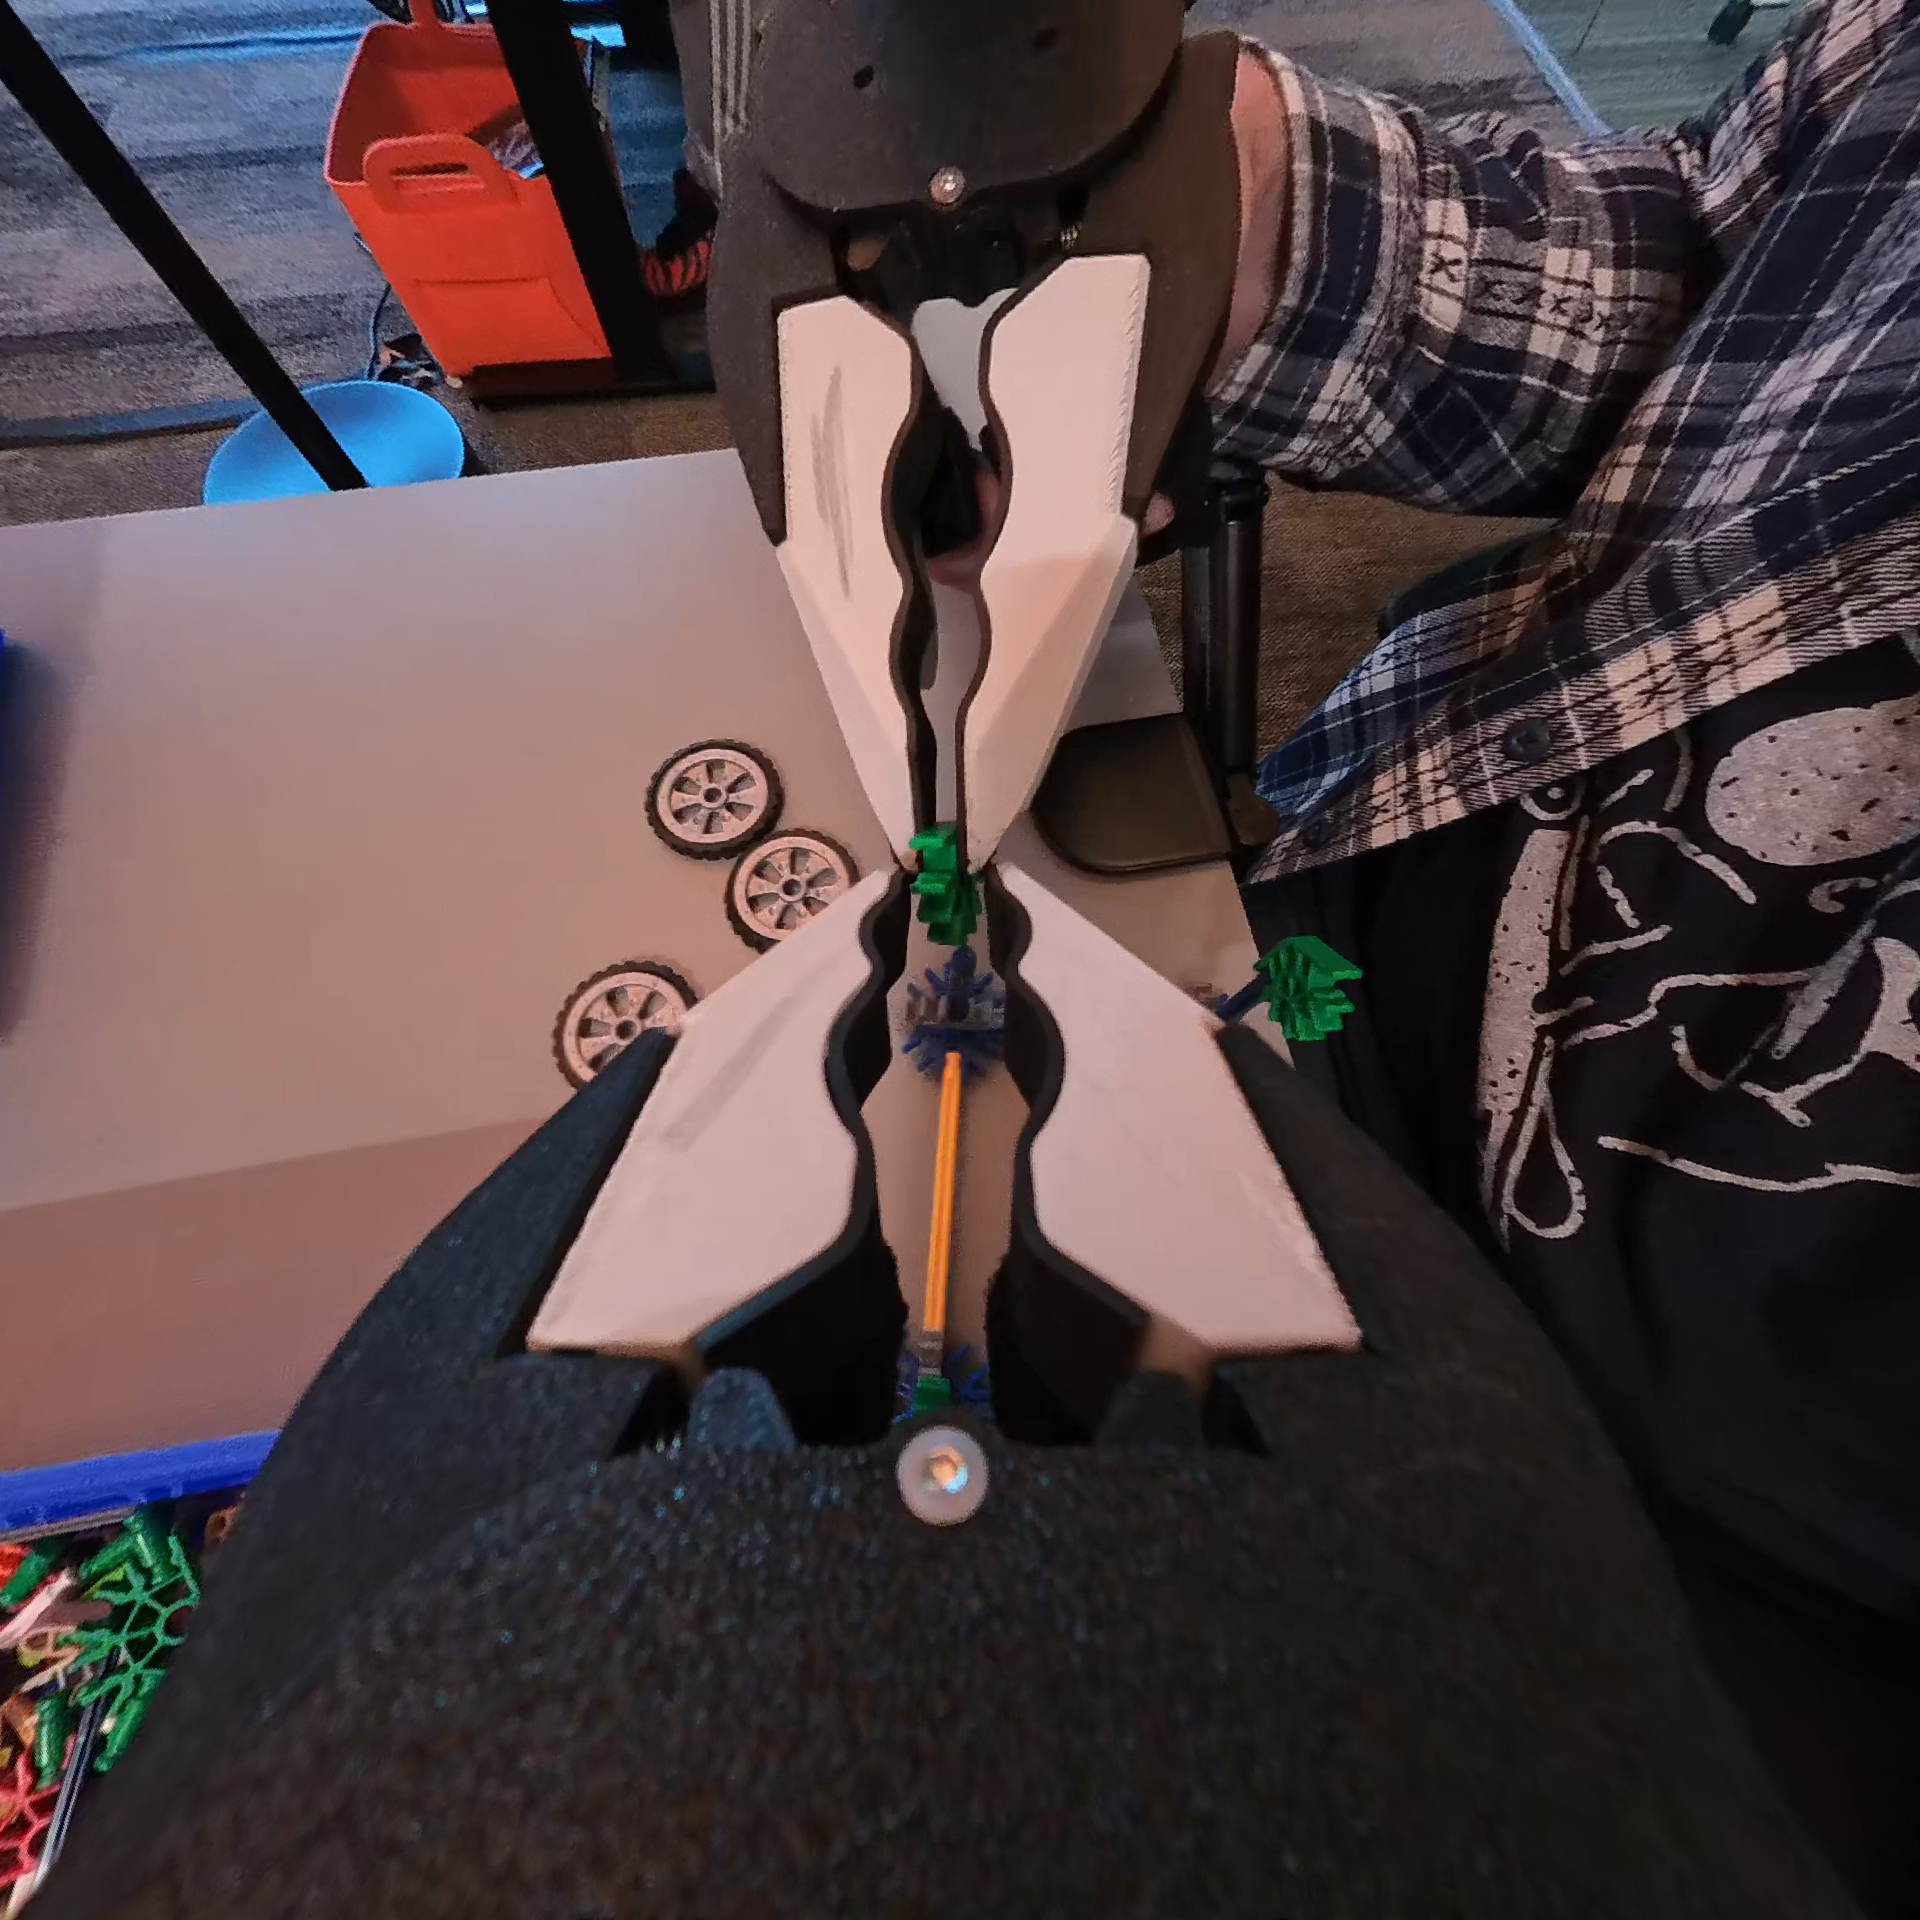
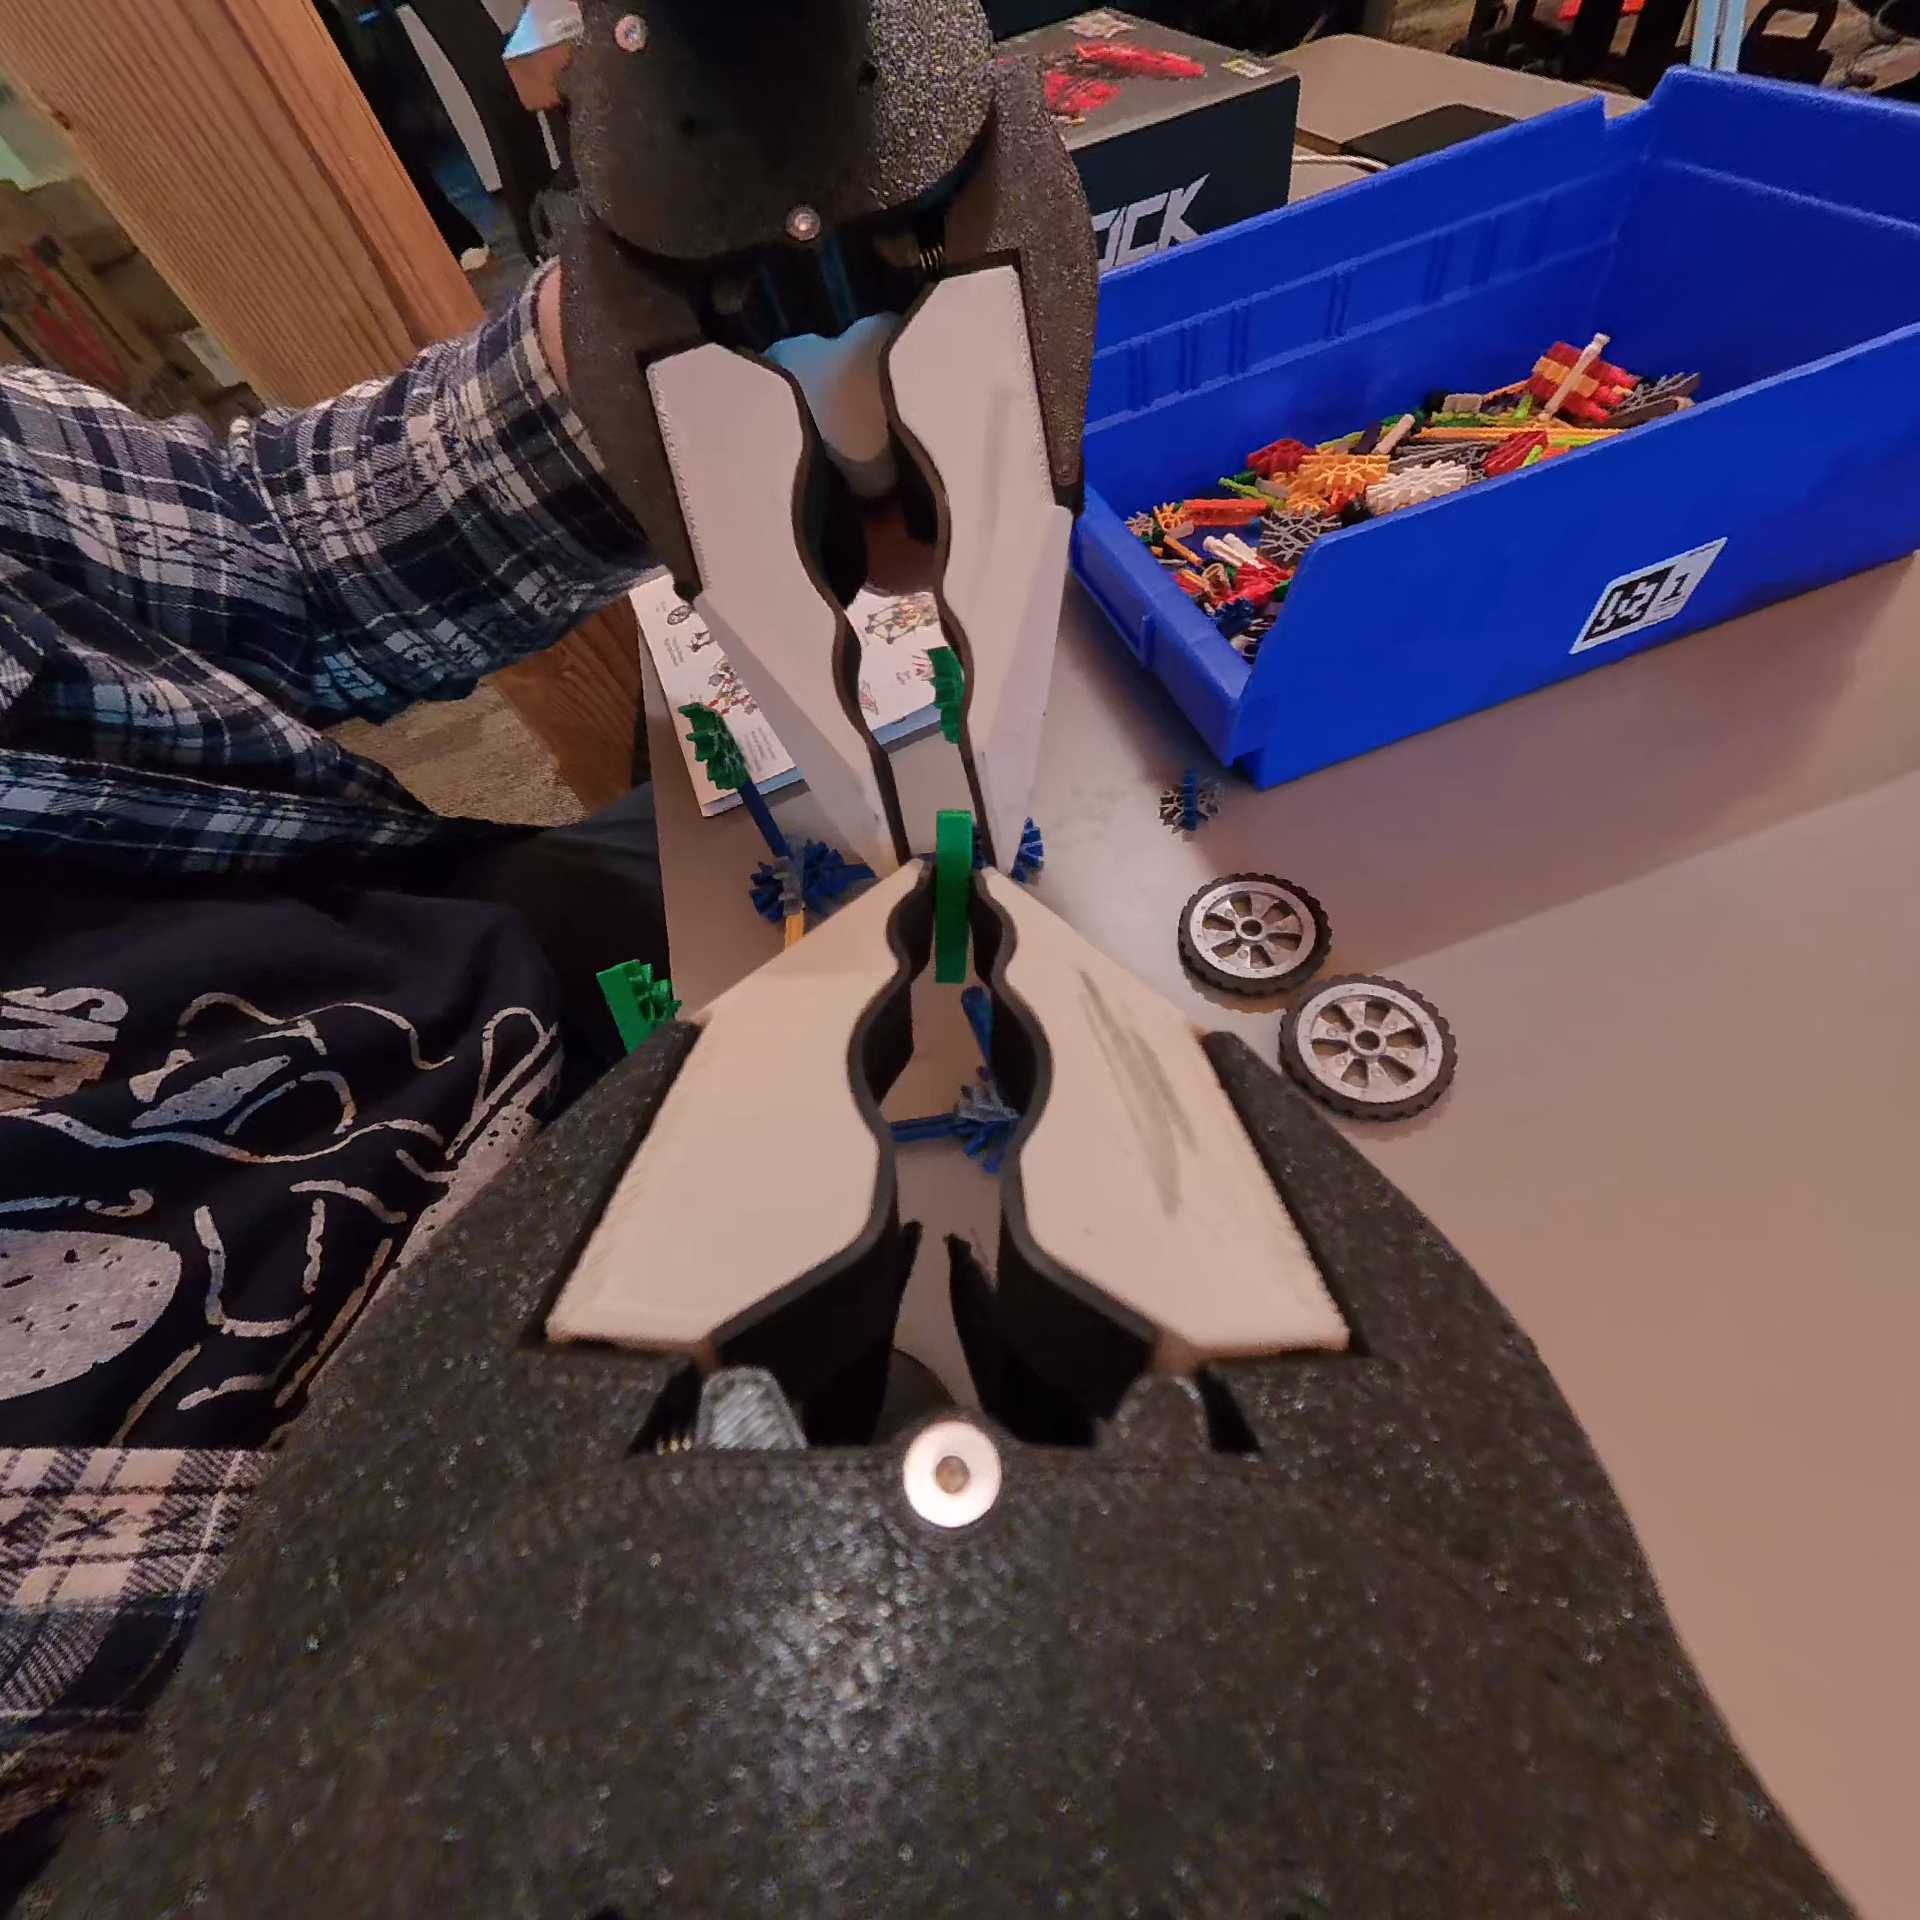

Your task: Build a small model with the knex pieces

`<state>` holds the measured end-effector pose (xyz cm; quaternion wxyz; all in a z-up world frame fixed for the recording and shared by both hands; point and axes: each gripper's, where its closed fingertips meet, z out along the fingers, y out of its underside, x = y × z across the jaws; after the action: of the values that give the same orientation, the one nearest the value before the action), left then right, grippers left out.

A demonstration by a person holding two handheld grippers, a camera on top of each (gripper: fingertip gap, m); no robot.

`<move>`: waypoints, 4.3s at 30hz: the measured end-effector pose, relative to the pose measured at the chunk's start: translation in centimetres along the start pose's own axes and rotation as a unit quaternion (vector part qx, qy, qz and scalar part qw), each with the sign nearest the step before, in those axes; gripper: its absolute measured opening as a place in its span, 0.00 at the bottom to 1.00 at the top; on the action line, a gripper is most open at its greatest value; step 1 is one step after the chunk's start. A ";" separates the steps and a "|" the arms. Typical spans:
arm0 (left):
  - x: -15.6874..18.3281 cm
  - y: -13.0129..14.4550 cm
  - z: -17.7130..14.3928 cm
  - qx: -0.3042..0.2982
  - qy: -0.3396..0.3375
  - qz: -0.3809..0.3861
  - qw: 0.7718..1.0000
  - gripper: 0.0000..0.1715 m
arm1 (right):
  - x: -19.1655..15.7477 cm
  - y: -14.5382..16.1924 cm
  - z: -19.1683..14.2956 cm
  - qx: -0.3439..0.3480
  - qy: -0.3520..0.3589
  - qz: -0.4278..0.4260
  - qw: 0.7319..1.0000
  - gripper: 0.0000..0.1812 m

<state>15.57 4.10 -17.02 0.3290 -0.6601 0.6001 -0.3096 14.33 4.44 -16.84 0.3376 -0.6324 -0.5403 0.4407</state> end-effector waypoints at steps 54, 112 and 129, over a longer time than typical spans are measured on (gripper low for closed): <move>0.1 2.0 1.1 0.024 0.071 0.024 0.997 0.03 | 1.6 5.2 2.6 -0.142 0.091 -0.099 0.981 0.05; 0.2 1.8 1.7 0.017 0.060 0.050 0.997 0.02 | 1.8 5.2 2.8 -0.142 0.088 -0.102 0.981 0.03; -0.6 2.0 0.4 0.027 0.042 0.039 0.998 0.02 | 2.2 4.0 3.9 -0.133 0.078 -0.095 0.983 0.04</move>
<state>14.66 4.61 -18.92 0.3328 -0.6137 0.6300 -0.3402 12.37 5.69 -22.39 0.3316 -0.6498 -0.6240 0.2800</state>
